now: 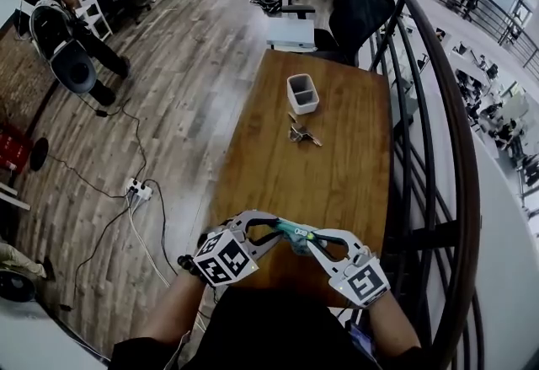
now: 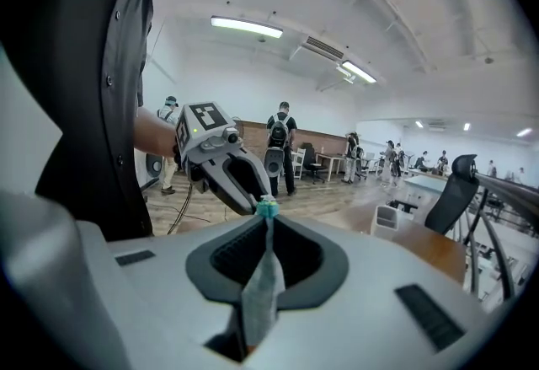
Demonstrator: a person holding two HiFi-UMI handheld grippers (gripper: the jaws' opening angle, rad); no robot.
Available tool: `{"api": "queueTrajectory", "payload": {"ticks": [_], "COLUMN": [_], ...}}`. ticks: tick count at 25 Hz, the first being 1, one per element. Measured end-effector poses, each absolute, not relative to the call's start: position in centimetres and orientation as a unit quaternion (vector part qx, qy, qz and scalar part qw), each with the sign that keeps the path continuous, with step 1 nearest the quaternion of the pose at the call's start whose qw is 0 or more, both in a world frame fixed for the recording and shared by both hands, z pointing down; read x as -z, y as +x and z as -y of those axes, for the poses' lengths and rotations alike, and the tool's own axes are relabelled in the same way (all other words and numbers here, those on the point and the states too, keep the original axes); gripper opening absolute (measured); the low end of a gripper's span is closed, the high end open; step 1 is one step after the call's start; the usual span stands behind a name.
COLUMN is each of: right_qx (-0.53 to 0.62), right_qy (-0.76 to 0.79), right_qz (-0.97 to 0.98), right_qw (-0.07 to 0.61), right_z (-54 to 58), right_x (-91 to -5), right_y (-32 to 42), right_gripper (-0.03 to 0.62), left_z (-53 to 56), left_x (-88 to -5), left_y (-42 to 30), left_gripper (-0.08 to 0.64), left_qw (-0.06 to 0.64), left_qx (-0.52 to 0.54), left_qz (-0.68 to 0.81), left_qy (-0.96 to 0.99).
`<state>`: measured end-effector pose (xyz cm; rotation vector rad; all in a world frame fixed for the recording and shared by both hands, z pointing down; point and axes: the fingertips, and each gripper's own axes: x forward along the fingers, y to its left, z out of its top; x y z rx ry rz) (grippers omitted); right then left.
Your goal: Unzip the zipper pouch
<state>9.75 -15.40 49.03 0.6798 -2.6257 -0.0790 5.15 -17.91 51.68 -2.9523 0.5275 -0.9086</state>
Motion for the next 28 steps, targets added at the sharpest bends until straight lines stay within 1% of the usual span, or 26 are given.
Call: {"api": "queueTrajectory", "payload": {"ticks": [1,3,10,13,21,28], "right_qx": [0.026,0.023,0.021,0.026,0.03,0.033], "right_qy": [0.245,0.248,0.251,0.243,0.234,0.234], "right_qz": [0.946,0.946,0.946,0.946,0.943,0.939], "right_qw": [0.211,0.207,0.206,0.214,0.236,0.252], "right_z": [15.3,15.4,15.4,15.1,14.1,13.7], "right_x": [-49.1,-49.1,-48.9,-48.9,-49.3,-49.7], "right_y": [9.8,10.0,10.7,10.5,10.0,9.9], "right_gripper": [0.028,0.026,0.023,0.023,0.023,0.023], "left_z": [17.7,17.5,16.9,16.7,15.5,14.7], "left_x": [-51.6,-51.3,-49.3,-48.8,-48.9,-49.4], "left_y": [5.1,5.2,6.8,7.7,8.7,9.8], "left_gripper": [0.115,0.121,0.12,0.12,0.121,0.121], "left_qw": [-0.012,-0.031,-0.052,-0.042,0.005,0.001], "left_qx": [0.281,0.266,0.225,0.219,0.246,0.257], "left_qz": [-0.168,-0.167,-0.142,-0.128,-0.083,-0.049], "left_qy": [-0.945,-0.949,-0.962,-0.966,-0.966,-0.965]}}
